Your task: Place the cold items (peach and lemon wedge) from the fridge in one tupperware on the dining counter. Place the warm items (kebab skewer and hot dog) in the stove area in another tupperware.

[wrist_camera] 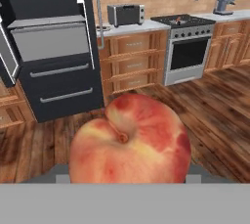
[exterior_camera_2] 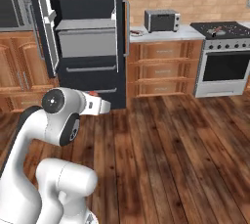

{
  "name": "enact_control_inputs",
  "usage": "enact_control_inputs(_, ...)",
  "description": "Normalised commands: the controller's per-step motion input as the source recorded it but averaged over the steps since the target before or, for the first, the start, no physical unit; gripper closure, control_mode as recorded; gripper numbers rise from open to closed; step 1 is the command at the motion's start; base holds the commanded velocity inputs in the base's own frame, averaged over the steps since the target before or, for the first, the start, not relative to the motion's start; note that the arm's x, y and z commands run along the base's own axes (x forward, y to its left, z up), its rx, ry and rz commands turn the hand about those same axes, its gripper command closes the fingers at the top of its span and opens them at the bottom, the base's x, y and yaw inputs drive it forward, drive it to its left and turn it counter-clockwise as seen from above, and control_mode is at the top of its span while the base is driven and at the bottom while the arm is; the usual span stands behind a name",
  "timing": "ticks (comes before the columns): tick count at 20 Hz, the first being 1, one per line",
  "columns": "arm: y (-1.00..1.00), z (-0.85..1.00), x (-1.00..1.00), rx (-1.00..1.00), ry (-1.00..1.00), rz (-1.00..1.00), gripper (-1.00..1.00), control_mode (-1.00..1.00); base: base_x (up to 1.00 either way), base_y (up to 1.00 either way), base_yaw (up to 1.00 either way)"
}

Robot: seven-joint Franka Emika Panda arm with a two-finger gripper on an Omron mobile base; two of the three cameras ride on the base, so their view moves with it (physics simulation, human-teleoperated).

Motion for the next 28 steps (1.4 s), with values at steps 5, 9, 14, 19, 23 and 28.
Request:
enact_control_inputs(5, 0.00, 0.00, 0.00, 0.00, 0.00, 0.00, 1.00, 1.00, -1.00, 0.00, -0.05)
enact_control_inputs(9, 0.00, 0.00, 0.00, 0.00, 0.00, 0.00, 1.00, 1.00, -1.00, -0.13, -0.03)
enact_control_inputs(14, 0.00, 0.00, 0.00, 0.00, 0.00, 0.00, 1.00, 1.00, -1.00, -0.40, 0.00)
enact_control_inputs(19, 0.00, 0.00, 0.00, 0.00, 0.00, 0.00, 1.00, 1.00, -1.00, -0.60, 0.00)
enact_control_inputs(23, 0.00, 0.00, 0.00, 0.00, 0.00, 0.00, 1.00, 1.00, -1.00, -0.93, 0.00)
enact_control_inputs(28, 0.00, 0.00, 0.00, 0.00, 0.00, 0.00, 1.00, 1.00, -1.00, -1.00, 0.00)
